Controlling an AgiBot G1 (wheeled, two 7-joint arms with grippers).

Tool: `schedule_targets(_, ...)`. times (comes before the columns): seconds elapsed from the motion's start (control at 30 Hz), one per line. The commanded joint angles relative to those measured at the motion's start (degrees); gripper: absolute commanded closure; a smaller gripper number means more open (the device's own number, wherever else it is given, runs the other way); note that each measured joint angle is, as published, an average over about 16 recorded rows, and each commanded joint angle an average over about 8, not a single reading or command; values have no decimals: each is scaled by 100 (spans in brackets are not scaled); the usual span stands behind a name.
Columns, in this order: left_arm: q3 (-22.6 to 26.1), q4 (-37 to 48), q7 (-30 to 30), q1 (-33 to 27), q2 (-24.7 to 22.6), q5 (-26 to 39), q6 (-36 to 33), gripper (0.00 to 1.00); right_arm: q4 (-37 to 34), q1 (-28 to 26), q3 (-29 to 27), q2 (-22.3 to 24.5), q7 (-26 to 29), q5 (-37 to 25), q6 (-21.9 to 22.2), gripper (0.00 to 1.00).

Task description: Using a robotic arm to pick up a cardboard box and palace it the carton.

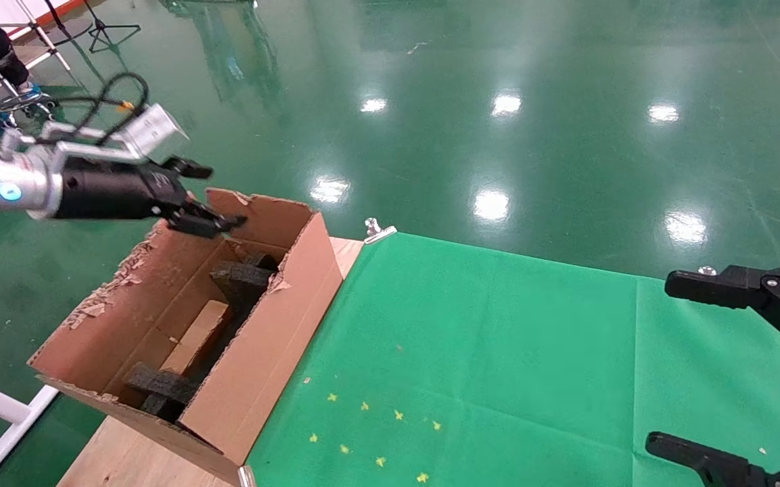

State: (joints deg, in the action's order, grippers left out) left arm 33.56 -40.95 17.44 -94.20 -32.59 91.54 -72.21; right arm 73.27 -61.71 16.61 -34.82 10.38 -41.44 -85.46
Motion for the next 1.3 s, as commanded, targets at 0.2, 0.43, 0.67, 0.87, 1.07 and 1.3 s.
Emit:
schedule_targets(0.2,-216,-403,-83,403,-30,-613,-166,0,-1,-1,3,0,-1,1,0,0)
schedule_targets(0.43,-443,-824,-169,824,-61,-1254,-341,0,-2,-2,5,1,-3,3,1,0)
schedule_targets(0.67,-668,-1242,-255,1243,-92,-1891,-514,0,-2,-3,7,2,-4,4,2,0)
schedule_targets(0.87,-862,-1603,-329,1603,-119,-2440,-663,0,-2,-3,9,3,-5,6,2,0)
schedule_targets(1.07,-1055,-1963,-402,1964,-146,-2989,-812,0,-2,-3,11,4,-6,7,3,0)
schedule_targets(1.3,-1282,-2385,-489,2385,-177,-3630,-986,0,-2,-4,13,5,-7,9,4,0)
